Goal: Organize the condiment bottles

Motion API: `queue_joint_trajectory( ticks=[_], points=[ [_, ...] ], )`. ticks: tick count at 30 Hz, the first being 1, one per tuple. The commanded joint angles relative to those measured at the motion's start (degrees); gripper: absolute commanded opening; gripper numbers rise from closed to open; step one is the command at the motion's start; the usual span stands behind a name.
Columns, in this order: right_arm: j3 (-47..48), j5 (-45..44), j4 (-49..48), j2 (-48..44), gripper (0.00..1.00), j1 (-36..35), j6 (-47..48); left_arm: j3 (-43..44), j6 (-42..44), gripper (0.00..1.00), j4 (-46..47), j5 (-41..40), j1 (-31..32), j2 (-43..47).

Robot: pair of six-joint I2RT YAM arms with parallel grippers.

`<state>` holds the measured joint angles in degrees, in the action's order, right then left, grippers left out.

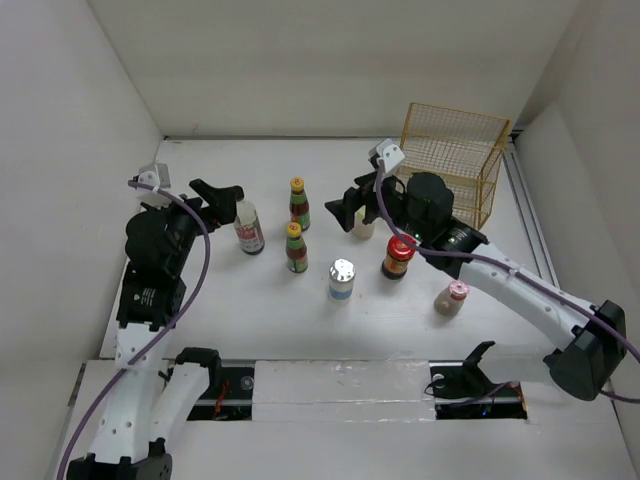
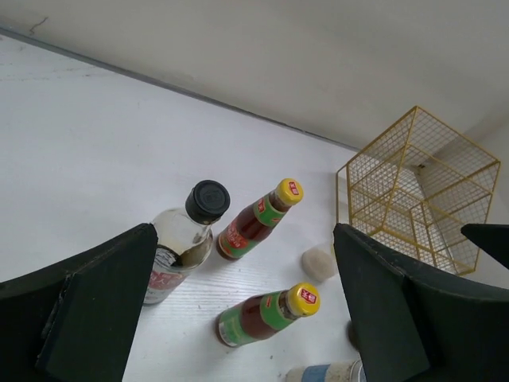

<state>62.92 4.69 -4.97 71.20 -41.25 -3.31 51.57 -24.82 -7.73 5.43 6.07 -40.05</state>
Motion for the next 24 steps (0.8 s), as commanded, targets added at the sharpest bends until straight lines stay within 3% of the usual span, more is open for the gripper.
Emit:
queue_joint_trajectory(
  ticks=[1, 2, 4, 5, 6, 7, 8, 9, 10, 12, 15, 16, 17, 18, 20, 24],
  points=[
    [2.20, 6.36, -3.37, 3.06, 1.00, 0.39, -1.08, 2.39, 1.26, 0.88, 1.40, 0.20, 0.26, -0.55],
    [2.21, 7.60, -4.25, 4.03, 1.00, 0.39, -1.08, 2.39, 1.26, 0.85, 1.40, 0.19, 0.26, -0.55],
    [4.49, 10.59, -4.78, 7.28, 0.83, -0.14, -1.61, 1.61, 0.74, 0.77, 2.44, -0.94, 0.26, 0.14],
    [5.45, 11.39, -4.78, 8.51, 0.71, -0.14, -1.61, 0.56, 0.74, 0.61, 2.45, -1.56, 0.26, 1.28],
    [7.29, 11.92, -5.31, 10.69, 0.36, -0.84, -1.61, 0.55, 0.74, 0.50, 3.06, -2.61, 0.26, 1.82],
    [8.27, 11.92, -5.31, 11.85, 0.21, -1.37, -1.61, 0.55, 0.74, 0.39, 3.07, -3.84, 0.26, 1.82],
    [9.32, 11.92, -5.31, 12.90, 0.12, -1.89, -1.61, 0.55, 0.21, 0.28, 1.76, -6.63, 0.26, 1.82],
    [10.46, 11.40, -5.31, 14.04, 0.05, -2.68, -1.61, 0.55, 0.21, 0.11, 1.14, -8.40, 0.26, 2.34],
    [12.91, 11.40, -5.31, 16.32, 0.00, -2.69, -1.00, 1.33, -0.57, 0.07, 0.44, -10.25, 0.26, 2.35],
    [15.47, 11.40, -4.70, 18.88, 0.00, -3.83, -0.47, 1.95, -2.42, 0.05, -1.76, -16.14, 0.26, 2.35],
    [21.80, 11.40, -0.84, 24.94, 0.38, -4.45, 2.43, 3.35, -4.70, 0.38, -5.00, -22.80, -0.26, 1.21],
    [23.38, 11.40, 1.17, 26.35, 0.59, -5.14, 3.04, 3.36, -6.28, 0.47, -5.54, -24.23, -0.26, 1.21],
    [25.48, 11.40, 1.19, 28.71, 0.67, -5.67, 3.66, 3.36, -6.82, 0.62, -5.55, -25.37, -0.26, 1.21],
    [26.20, 11.40, 1.72, 29.69, 0.74, -5.68, 3.66, 3.36, -6.82, 0.67, -6.24, -26.86, -0.26, 1.21],
    [28.56, 10.87, 2.33, 32.49, 0.86, -6.90, 4.18, 3.36, -7.35, 0.74, -6.25, -27.40, -0.26, 1.21],
    [36.80, 12.09, 7.77, 38.73, 0.90, -8.23, 8.04, 2.83, -7.35, 0.77, -6.25, -26.00, -0.26, 0.68]
  ],
)
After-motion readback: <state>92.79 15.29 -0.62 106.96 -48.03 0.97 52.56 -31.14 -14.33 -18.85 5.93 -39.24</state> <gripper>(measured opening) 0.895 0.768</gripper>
